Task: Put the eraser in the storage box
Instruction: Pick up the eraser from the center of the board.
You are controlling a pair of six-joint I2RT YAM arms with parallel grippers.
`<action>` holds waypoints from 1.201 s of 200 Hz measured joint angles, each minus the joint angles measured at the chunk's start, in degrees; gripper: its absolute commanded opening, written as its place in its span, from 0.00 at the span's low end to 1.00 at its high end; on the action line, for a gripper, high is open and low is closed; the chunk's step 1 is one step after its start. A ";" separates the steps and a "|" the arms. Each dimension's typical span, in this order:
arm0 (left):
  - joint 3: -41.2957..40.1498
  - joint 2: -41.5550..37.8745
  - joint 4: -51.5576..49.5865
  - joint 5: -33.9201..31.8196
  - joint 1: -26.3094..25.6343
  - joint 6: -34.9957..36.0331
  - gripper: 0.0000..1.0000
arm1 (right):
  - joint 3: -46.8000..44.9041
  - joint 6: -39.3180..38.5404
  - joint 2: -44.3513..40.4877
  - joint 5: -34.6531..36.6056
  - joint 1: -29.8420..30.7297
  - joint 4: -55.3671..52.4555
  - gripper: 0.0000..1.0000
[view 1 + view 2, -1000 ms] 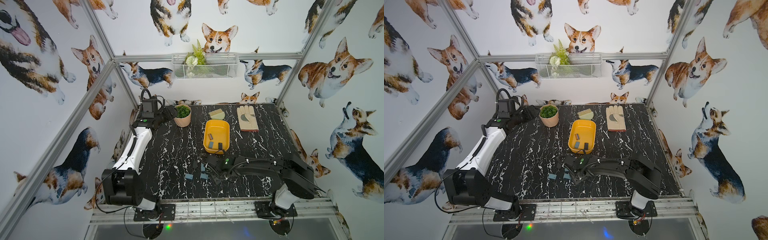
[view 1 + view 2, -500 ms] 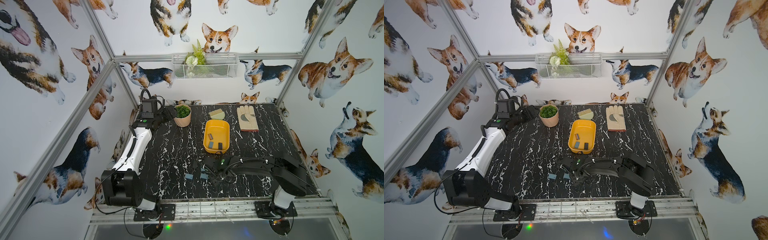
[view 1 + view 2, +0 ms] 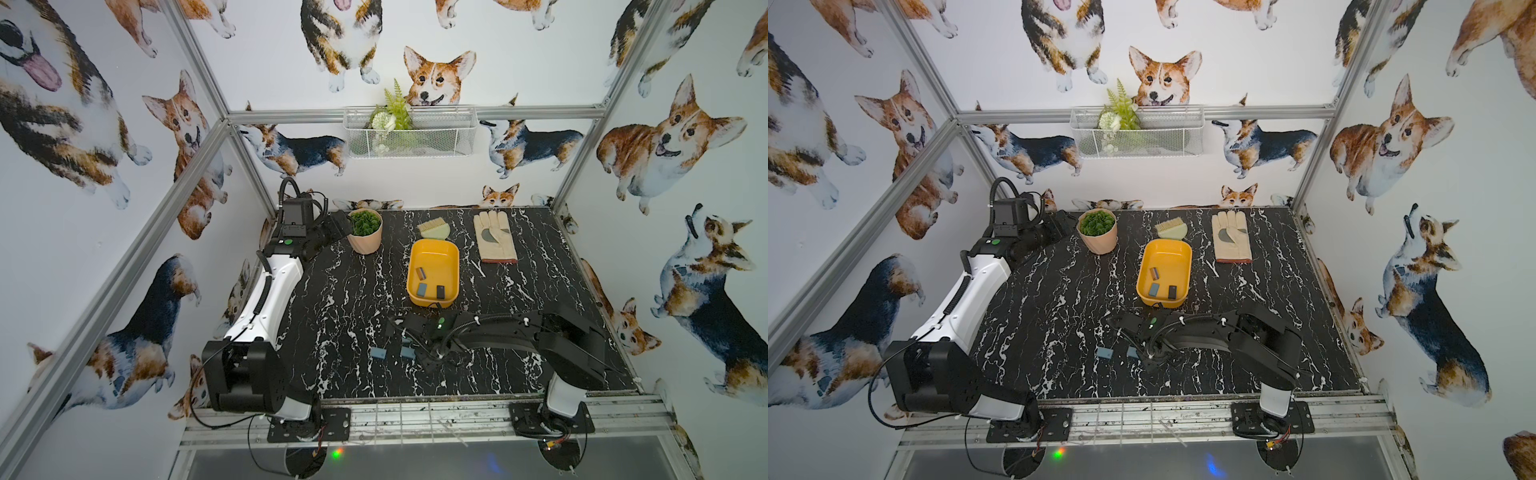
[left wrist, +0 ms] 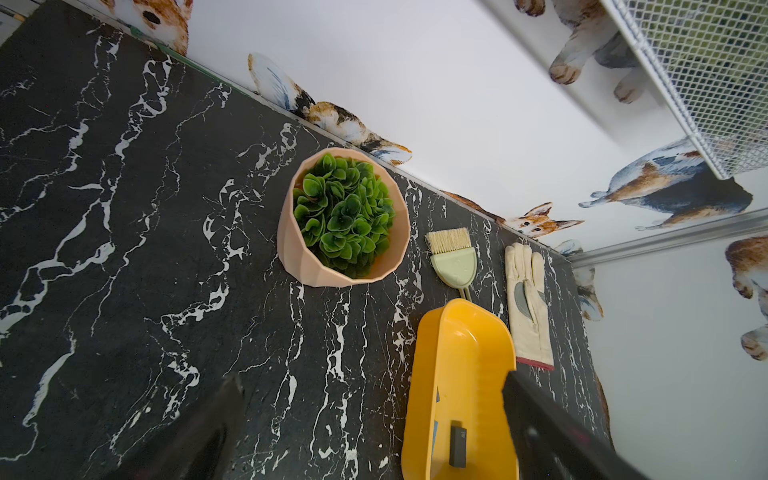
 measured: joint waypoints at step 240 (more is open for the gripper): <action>2.93 0.13 -0.68 -0.04 0.79 0.55 1.00 | 16.87 -9.03 -4.50 5.99 -16.11 -3.58 0.27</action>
